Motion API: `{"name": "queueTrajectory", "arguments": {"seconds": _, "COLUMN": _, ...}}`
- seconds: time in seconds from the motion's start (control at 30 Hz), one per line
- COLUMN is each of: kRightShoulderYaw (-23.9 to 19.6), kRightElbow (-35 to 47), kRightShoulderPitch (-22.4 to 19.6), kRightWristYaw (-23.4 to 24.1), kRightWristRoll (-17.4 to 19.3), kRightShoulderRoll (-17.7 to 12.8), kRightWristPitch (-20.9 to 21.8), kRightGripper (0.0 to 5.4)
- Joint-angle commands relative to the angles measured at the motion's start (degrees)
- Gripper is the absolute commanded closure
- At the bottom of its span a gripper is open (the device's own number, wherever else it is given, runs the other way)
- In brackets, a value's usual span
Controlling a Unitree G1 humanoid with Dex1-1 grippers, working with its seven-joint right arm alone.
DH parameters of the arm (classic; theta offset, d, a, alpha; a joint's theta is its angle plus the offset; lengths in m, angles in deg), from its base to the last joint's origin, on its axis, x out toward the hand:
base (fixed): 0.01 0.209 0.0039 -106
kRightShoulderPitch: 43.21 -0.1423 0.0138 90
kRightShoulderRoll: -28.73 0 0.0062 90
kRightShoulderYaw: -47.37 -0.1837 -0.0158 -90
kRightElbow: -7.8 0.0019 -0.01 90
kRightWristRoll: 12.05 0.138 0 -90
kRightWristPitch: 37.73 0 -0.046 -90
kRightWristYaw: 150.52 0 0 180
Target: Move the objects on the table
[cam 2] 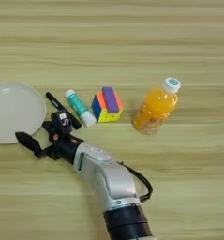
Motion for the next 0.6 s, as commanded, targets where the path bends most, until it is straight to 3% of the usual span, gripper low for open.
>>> {"name": "queueTrajectory", "arguments": {"seconds": 0.03, "kRightShoulderYaw": -0.91, "kRightElbow": -2.05, "kRightShoulderPitch": -3.63, "kRightWristYaw": 1.66, "kRightWristRoll": -0.01, "kRightShoulderRoll": 0.76, "kRightWristPitch": -0.22, "kRightGripper": 0.05}}
{"name": "queueTrajectory", "arguments": {"seconds": 0.2, "kRightShoulderYaw": -1.64, "kRightElbow": -6.17, "kRightShoulderPitch": -5.67, "kRightWristYaw": 3.02, "kRightWristRoll": -0.2, "kRightShoulderRoll": 2.34, "kRightWristPitch": -0.29, "kRightGripper": 0.05}}
{"name": "queueTrajectory", "arguments": {"seconds": 0.6, "kRightShoulderYaw": -2.84, "kRightElbow": -11.0, "kRightShoulderPitch": -7.03, "kRightWristYaw": 3.74, "kRightWristRoll": -0.58, "kRightShoulderRoll": 3.22, "kRightWristPitch": 0.38, "kRightGripper": 1.62}}
